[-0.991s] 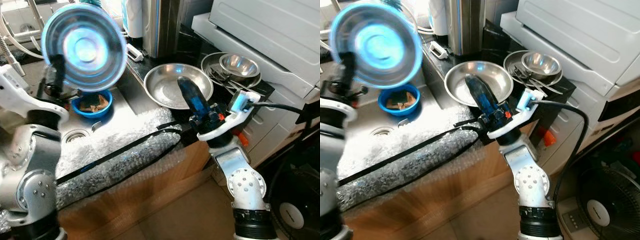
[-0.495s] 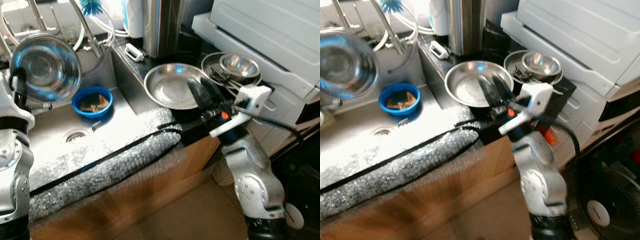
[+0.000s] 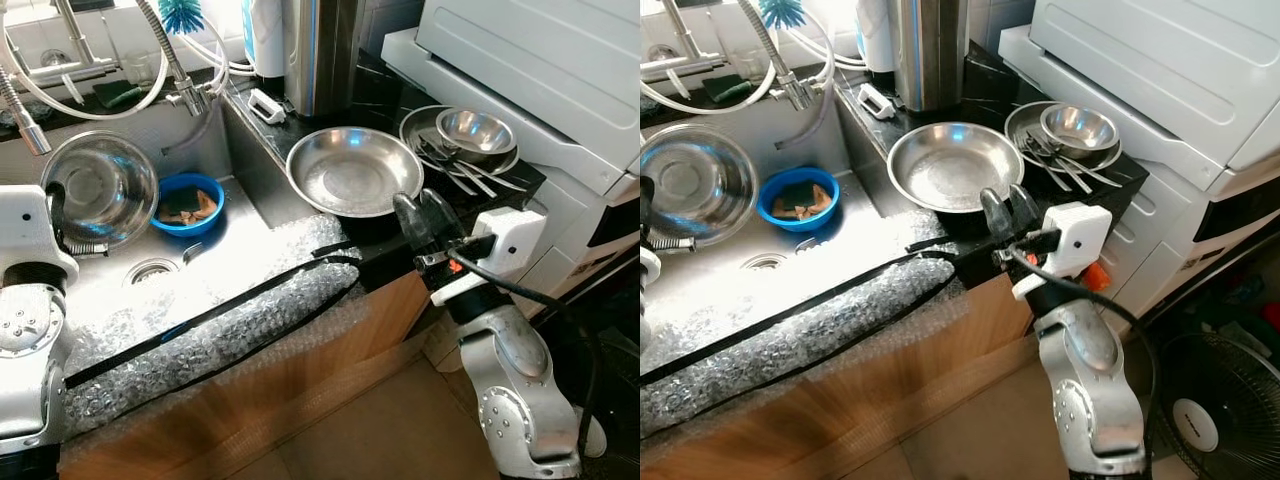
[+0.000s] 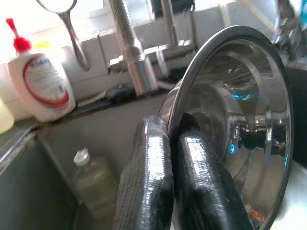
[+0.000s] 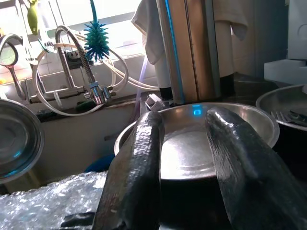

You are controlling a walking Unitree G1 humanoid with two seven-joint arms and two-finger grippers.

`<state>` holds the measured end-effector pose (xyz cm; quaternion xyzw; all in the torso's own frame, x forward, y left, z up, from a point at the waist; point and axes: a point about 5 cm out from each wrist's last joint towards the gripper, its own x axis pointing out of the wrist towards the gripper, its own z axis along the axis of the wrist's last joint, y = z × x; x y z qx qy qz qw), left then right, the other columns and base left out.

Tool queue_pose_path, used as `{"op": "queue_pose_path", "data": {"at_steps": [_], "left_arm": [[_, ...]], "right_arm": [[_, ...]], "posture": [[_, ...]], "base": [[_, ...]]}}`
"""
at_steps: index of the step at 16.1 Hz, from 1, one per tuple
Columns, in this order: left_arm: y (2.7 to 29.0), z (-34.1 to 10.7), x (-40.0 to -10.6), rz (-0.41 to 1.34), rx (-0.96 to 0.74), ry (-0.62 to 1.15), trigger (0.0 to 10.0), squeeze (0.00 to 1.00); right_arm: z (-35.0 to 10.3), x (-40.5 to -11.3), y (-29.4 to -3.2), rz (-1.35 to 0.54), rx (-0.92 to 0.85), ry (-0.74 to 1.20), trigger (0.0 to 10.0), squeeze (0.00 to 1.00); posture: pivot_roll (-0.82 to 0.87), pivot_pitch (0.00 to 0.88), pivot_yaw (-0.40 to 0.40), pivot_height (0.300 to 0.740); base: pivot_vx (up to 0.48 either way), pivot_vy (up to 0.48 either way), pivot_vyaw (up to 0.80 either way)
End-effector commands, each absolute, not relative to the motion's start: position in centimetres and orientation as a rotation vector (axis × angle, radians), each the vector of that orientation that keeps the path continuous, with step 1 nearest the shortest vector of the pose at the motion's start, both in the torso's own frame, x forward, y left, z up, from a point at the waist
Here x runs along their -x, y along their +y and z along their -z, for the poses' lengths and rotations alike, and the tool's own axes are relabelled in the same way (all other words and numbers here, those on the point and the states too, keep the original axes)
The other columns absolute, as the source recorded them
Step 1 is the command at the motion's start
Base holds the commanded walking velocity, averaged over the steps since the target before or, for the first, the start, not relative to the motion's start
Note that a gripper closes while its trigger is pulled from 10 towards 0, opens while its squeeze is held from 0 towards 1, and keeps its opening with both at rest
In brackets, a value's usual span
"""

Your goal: Kitchen organization

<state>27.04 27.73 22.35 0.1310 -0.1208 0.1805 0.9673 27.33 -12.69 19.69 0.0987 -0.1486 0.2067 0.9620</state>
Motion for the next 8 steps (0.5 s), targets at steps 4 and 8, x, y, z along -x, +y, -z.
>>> {"op": "queue_pose_path", "data": {"at_steps": [4, 8], "left_arm": [[27.8, -20.6, -27.0, -0.401, -0.263, -0.171, 10.0, 0.0], [27.1, -19.2, -27.4, -0.369, -0.276, -0.101, 10.0, 0.0]], "right_arm": [[-20.0, -27.1, -12.5, -0.405, -0.191, -0.322, 10.0, 0.0], [-19.7, -27.1, -12.2, -0.411, -0.187, -0.301, 10.0, 0.0]], "posture": [[0.09, 0.095, -0.024, 0.74], [0.08, 0.085, -0.024, 0.74]], "base": [[0.0, 0.0, 0.0], [0.0, 0.0, 0.0]]}}
